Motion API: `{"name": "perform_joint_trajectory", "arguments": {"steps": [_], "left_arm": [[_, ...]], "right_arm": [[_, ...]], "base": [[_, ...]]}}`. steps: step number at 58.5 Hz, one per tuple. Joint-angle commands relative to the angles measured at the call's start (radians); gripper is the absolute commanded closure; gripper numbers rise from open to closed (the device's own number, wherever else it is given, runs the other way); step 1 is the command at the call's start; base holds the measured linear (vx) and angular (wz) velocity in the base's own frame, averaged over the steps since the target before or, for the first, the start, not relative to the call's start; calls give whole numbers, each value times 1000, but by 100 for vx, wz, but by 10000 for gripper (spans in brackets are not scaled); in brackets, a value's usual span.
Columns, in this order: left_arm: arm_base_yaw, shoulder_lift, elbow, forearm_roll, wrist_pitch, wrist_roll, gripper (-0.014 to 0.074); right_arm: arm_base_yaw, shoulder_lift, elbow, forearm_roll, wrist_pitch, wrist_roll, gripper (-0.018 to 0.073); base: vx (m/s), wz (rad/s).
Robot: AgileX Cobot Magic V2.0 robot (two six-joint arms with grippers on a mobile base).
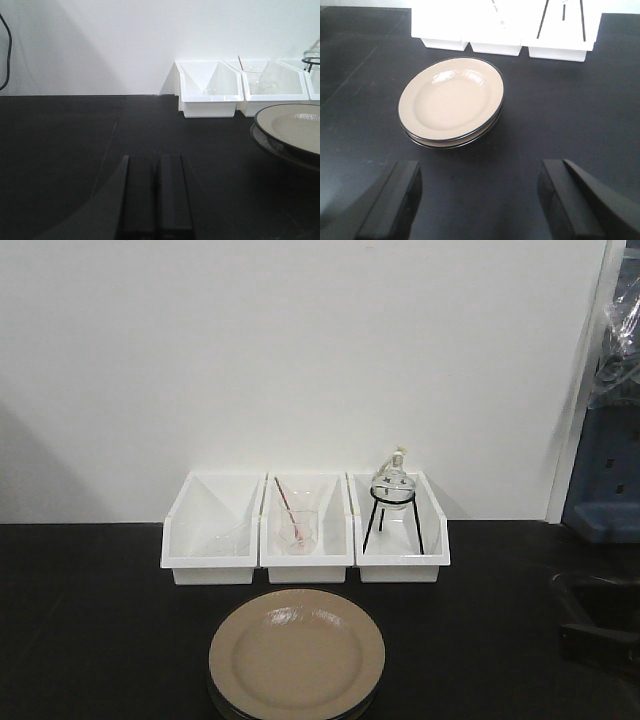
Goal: Arrange circular plates on left workspace
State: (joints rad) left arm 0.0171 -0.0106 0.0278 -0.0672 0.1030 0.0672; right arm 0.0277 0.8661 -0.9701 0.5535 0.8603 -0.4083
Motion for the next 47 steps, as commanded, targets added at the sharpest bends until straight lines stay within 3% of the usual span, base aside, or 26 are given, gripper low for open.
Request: {"name": "perform_joint_trajectory", "arguments": {"steps": [1, 8, 17, 22, 32, 47], "left_arm": [[2, 17, 12, -1, -80, -10, 603], [2, 17, 12, -1, -80, -10, 603], [2, 17, 12, -1, -80, -10, 603], [2, 17, 12, -1, -80, -10, 603], [2, 17, 12, -1, -80, -10, 603], [2, 17, 12, -1, -80, -10, 604]], "right_arm": [[-3, -41, -5, -25, -128, -2, 43], [-3, -170, 128, -179, -331, 97, 116], [-3, -388, 425, -573, -637, 370, 272], [-3, -491, 581, -690, -734, 449, 372], [-3, -678, 826, -660, -780, 403, 574], [-12, -888, 1007, -621, -823, 364, 567]], "base": [[0, 0], [0, 0], [0, 0], [0, 0], [0, 0], [0, 0]]}}
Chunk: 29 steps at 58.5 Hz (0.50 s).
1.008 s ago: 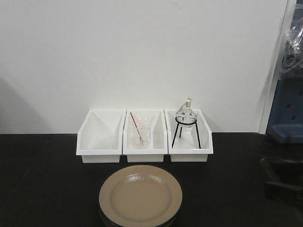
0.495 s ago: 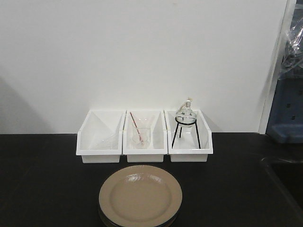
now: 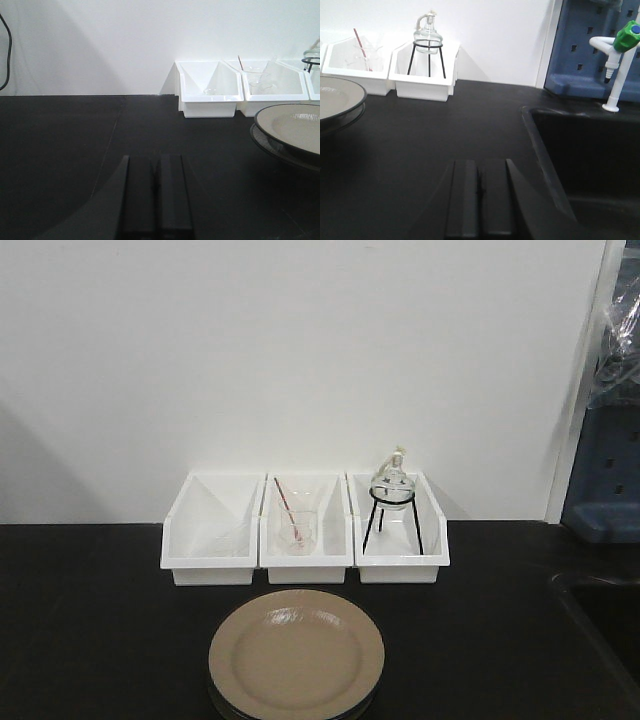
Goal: Arrange circular plates on left workspace
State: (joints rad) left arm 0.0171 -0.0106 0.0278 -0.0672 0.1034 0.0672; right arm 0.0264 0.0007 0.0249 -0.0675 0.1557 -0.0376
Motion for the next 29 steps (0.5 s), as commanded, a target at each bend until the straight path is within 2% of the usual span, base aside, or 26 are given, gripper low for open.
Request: {"name": "perform_joint_trajectory", "arguments": {"steps": [1, 29], "left_arm": [[2, 17, 12, -1, -80, -10, 604], [2, 18, 12, -1, -80, -10, 604]], "right_arm": [[-11, -22, 11, 0, -112, -5, 567], [-11, -26, 11, 3, -114, 3, 567]], "base": [[0, 0], [0, 0]]}}
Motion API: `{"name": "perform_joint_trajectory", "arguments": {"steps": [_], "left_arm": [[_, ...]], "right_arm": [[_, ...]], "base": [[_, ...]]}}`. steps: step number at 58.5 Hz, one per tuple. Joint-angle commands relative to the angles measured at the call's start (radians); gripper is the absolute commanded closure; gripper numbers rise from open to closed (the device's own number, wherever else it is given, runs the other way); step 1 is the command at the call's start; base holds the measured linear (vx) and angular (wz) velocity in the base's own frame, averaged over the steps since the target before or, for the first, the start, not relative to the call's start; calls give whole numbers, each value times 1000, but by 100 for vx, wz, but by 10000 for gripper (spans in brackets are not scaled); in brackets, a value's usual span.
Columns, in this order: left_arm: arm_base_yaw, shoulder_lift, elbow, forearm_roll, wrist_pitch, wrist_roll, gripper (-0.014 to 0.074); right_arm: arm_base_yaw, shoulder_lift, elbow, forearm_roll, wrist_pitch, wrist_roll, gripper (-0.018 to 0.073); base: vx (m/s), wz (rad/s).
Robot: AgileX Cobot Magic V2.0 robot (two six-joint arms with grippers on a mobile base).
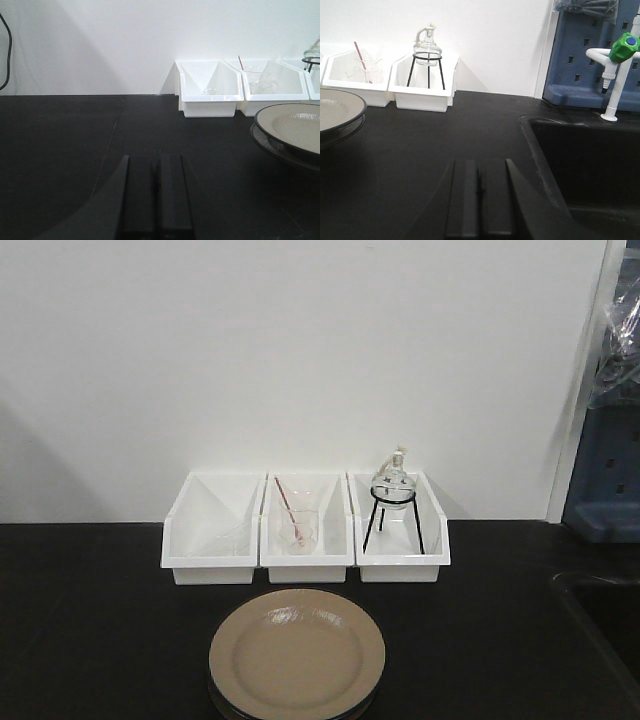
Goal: Arrange circular plates on left workspace
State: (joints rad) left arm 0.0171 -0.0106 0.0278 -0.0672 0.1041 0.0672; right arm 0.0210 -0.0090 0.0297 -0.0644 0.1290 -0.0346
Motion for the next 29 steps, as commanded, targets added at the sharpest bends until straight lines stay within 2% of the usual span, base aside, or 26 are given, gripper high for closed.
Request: {"name": "perform_joint_trajectory", "arguments": {"steps": [1, 29], "left_arm": [[2, 18, 12, -1, -81, -10, 604], [2, 18, 12, -1, -81, -10, 604]], "right_arm": [[-5, -17, 6, 0, -87, 0, 567], [-5, -17, 6, 0, -87, 0, 567]], "base": [[0, 0], [0, 0]]}}
